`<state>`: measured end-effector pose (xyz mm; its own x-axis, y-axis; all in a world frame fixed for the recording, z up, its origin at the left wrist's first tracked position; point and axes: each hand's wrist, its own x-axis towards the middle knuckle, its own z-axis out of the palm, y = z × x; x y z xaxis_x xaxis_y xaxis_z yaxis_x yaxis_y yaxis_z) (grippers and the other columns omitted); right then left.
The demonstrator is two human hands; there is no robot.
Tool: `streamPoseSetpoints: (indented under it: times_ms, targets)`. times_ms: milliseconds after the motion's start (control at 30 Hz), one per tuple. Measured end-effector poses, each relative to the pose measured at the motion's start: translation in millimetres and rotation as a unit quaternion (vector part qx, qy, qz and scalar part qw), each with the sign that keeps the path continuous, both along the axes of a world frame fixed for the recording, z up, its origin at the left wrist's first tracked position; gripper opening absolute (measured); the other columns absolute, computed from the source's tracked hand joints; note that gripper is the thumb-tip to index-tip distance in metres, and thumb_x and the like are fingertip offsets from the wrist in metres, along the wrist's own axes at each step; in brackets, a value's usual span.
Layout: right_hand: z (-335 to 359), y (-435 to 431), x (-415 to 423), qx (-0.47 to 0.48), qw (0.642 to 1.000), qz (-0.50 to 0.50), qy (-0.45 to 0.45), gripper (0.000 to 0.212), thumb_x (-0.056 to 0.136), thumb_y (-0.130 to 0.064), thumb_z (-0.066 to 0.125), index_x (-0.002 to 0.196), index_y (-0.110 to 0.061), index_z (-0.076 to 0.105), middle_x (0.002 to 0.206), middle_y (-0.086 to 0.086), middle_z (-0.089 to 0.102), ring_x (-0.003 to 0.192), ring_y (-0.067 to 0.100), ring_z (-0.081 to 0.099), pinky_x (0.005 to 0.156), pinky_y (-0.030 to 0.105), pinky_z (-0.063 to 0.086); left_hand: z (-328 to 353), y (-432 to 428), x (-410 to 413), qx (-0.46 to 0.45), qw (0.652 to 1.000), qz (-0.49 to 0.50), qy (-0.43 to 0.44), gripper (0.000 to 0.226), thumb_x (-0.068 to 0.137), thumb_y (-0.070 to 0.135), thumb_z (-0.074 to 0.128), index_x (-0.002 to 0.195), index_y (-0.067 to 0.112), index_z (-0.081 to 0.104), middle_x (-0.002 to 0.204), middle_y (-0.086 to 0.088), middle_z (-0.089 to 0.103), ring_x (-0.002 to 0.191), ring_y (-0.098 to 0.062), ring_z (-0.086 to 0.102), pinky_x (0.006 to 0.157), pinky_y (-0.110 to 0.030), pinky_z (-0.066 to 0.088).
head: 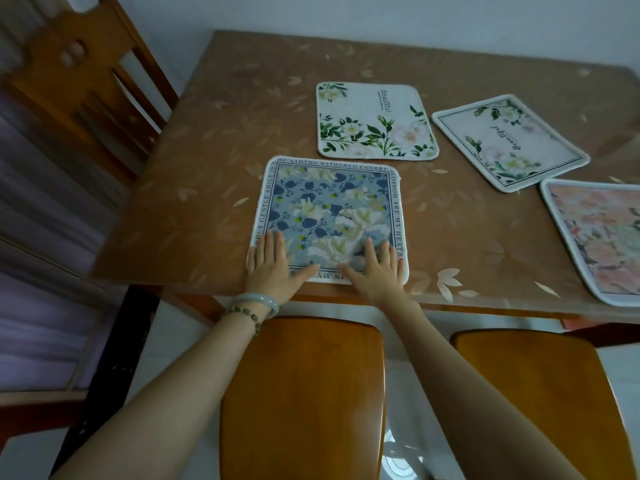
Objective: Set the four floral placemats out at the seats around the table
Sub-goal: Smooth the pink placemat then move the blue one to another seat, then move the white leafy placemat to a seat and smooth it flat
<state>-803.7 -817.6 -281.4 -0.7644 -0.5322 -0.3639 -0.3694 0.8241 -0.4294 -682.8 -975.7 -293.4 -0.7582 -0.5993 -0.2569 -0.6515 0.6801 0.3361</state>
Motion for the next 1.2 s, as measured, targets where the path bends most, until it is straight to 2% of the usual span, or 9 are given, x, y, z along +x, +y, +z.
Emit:
streamPoseSetpoints:
  times_ms: [167,267,367,433,533,733,833,967,1200]
  targets:
    - [86,-1,23,-0.304,0.949,-0.073,-0.029,0.082,0.085,-0.052,0.062,0.151,-0.029,0.019,0.161,0.0,0.013,0.148,0.018,0.009,0.118,0.044,0.017,68,-11,40,0.13,0.961,0.092,0.227,0.097,0.081,0.072,0.045,0.153,0.026,0.0,0.162,0.002,-0.001,0.148,-0.016,-0.002,0.116,-0.041,0.006]
    - [141,-3,49,-0.394,0.916,-0.074,-0.019,0.08,0.085,-0.045,0.066,0.15,-0.031,0.021,0.159,-0.008,0.021,0.145,0.011,0.019,0.115,0.035,0.025,125,-26,76,0.167,0.901,0.147,0.374,0.095,0.08,0.071,0.05,0.153,0.027,0.008,0.161,0.002,0.011,0.14,-0.004,0.013,0.111,-0.03,0.013]
    - [192,-9,83,-0.466,0.882,-0.076,-0.003,0.075,0.085,-0.037,0.068,0.148,-0.033,0.026,0.153,-0.01,0.03,0.137,0.005,0.03,0.104,0.018,0.032,175,-47,128,0.141,0.876,0.13,0.443,0.093,0.079,0.074,0.046,0.152,0.028,0.01,0.158,0.011,0.017,0.139,0.004,0.02,0.115,-0.028,0.02]
    - [218,-14,113,-0.498,0.864,-0.078,0.008,0.073,0.085,-0.034,0.069,0.146,-0.033,0.028,0.146,-0.01,0.037,0.133,0.003,0.036,0.097,0.011,0.035,201,-56,166,0.157,0.858,0.104,0.477,0.09,0.08,0.073,0.046,0.151,0.033,0.009,0.152,0.023,0.02,0.132,0.018,0.023,0.107,-0.016,0.023]
    - [247,-24,165,-0.519,0.85,-0.082,0.037,0.072,0.086,-0.028,0.07,0.145,-0.03,0.03,0.139,-0.009,0.041,0.13,0.004,0.041,0.094,0.008,0.038,233,-67,219,0.166,0.849,0.062,0.499,0.085,0.082,0.07,0.048,0.15,0.038,0.01,0.148,0.03,0.022,0.136,0.012,0.022,0.105,-0.013,0.023]
    - [278,-56,273,-0.554,0.824,-0.102,0.059,0.067,0.085,-0.027,0.07,0.141,-0.03,0.034,0.134,-0.011,0.043,0.125,0.003,0.043,0.095,0.013,0.039,272,-98,314,0.156,0.854,0.006,0.496,0.085,0.081,0.065,0.048,0.151,0.03,0.015,0.157,0.012,0.02,0.139,0.008,0.019,0.101,0.002,0.018]
    - [294,-75,309,-0.562,0.818,-0.105,0.07,0.068,0.086,-0.027,0.07,0.142,-0.029,0.033,0.134,-0.012,0.042,0.121,-0.002,0.043,0.095,0.01,0.038,290,-116,351,0.151,0.853,-0.002,0.5,0.088,0.08,0.064,0.046,0.152,0.023,0.017,0.159,0.007,0.02,0.142,0.003,0.019,0.107,-0.003,0.017]
    - [314,-100,335,-0.575,0.806,-0.115,0.081,0.068,0.085,-0.028,0.071,0.142,-0.027,0.034,0.14,-0.007,0.043,0.128,0.007,0.043,0.1,0.018,0.038,312,-144,386,0.144,0.851,-0.013,0.505,0.089,0.078,0.071,0.046,0.151,0.027,0.02,0.158,0.011,0.021,0.142,0.003,0.019,0.111,-0.013,0.018]
    - [327,-126,331,-0.588,0.789,-0.144,0.103,0.066,0.084,-0.029,0.071,0.142,-0.027,0.037,0.137,-0.007,0.046,0.125,0.005,0.045,0.098,0.017,0.038,328,-181,371,0.149,0.846,-0.023,0.511,0.089,0.077,0.07,0.045,0.151,0.024,0.023,0.157,0.011,0.023,0.141,0.004,0.021,0.106,-0.006,0.019]
